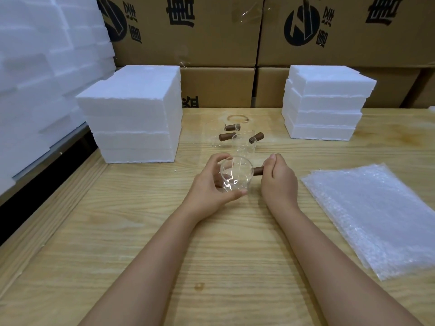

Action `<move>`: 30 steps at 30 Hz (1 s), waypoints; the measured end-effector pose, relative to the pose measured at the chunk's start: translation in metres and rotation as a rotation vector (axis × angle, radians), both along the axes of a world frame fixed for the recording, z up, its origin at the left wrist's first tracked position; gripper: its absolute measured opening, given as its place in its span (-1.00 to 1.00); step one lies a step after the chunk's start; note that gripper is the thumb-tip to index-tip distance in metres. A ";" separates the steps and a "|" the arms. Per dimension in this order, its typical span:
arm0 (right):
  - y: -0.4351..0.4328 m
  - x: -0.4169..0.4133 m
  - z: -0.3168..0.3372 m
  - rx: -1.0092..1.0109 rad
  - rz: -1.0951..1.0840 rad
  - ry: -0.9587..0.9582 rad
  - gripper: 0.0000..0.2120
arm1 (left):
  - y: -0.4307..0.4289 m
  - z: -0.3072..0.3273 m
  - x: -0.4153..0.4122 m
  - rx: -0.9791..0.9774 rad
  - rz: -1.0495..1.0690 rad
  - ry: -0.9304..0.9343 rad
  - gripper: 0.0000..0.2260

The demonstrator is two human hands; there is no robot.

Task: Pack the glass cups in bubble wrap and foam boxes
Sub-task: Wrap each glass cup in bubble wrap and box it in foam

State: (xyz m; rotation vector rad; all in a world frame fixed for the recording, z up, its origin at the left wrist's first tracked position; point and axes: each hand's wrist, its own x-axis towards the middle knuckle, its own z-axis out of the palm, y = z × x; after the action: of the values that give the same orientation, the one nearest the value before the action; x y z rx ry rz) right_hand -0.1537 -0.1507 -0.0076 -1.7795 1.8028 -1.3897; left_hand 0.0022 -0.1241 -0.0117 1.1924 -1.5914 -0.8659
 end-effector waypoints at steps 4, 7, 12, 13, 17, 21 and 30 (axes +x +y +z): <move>-0.003 0.002 0.001 -0.096 -0.006 0.003 -0.70 | -0.002 0.003 0.000 -0.033 -0.008 0.063 -0.35; -0.005 0.003 0.000 -0.136 0.010 -0.007 -0.72 | -0.004 0.003 0.000 -0.050 0.007 0.069 -0.33; -0.005 0.002 -0.002 -0.118 0.024 -0.108 -0.71 | -0.006 0.001 -0.002 -0.076 0.037 0.043 -0.34; -0.005 0.002 -0.002 -0.109 0.040 -0.143 -0.70 | -0.006 0.000 -0.002 -0.085 0.042 0.037 -0.35; -0.001 0.009 0.000 -0.101 0.146 -0.381 -0.70 | -0.008 -0.002 -0.001 -0.115 0.077 0.039 -0.37; -0.002 0.019 -0.001 -0.052 0.161 -0.440 -0.69 | -0.009 -0.003 -0.004 -0.177 0.104 -0.024 -0.37; -0.006 0.029 0.005 0.189 0.221 -0.439 -0.47 | -0.009 -0.001 -0.005 -0.283 0.184 -0.119 -0.39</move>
State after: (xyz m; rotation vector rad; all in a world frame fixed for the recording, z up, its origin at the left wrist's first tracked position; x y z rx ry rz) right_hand -0.1246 -0.1564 -0.0027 -1.3950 1.4102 -1.3421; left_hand -0.0031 -0.1330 -0.0128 1.1800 -1.6072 -0.4418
